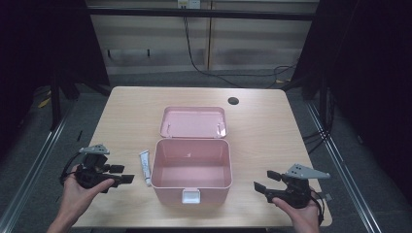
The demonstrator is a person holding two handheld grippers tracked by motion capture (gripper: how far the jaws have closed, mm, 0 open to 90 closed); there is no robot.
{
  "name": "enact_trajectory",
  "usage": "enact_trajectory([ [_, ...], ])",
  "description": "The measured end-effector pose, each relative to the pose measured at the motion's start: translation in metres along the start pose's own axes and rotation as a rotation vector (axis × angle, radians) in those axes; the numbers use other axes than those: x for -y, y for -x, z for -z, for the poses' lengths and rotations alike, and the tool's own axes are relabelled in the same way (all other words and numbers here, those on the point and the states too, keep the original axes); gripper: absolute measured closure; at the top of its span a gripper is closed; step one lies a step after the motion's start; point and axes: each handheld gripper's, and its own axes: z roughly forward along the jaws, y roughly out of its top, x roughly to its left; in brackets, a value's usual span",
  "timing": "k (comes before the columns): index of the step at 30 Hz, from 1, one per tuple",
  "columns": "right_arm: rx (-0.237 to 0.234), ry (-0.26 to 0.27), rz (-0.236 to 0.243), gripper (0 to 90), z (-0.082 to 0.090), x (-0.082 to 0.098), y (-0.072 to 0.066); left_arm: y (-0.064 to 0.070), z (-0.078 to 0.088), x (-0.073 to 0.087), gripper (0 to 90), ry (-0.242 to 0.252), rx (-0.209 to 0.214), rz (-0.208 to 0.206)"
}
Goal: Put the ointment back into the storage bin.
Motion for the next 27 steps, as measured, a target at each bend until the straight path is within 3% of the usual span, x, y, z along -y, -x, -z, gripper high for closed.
enact_trajectory([
  [1,0.000,-0.008,-0.008,28.8,-0.001,0.001,0.001,0.000,-0.003,-0.005,42.5,-0.031,0.009,0.004],
  [4,-0.001,-0.009,-0.008,28.7,0.000,0.001,0.001,0.000,-0.006,-0.011,41.6,-0.058,0.004,0.002],
  [6,-0.008,-0.006,-0.006,28.8,0.000,0.001,0.000,-0.004,-0.009,-0.021,41.1,-0.114,-0.015,0.008],
  [8,-0.009,-0.006,-0.002,28.8,0.000,0.001,0.000,-0.004,-0.010,-0.024,40.9,-0.111,-0.015,0.021],
  [12,-0.011,-0.015,-0.004,28.8,-0.002,0.001,0.000,-0.004,-0.016,-0.038,40.9,-0.177,-0.021,0.002],
  [17,-0.012,-0.019,-0.003,29.0,-0.002,0.001,0.000,-0.009,-0.030,-0.051,40.8,-0.228,-0.022,0.024],
  [27,-0.018,-0.024,0.002,29.0,-0.003,0.001,0.000,-0.027,-0.052,-0.063,38.2,-0.261,-0.016,0.089],
])
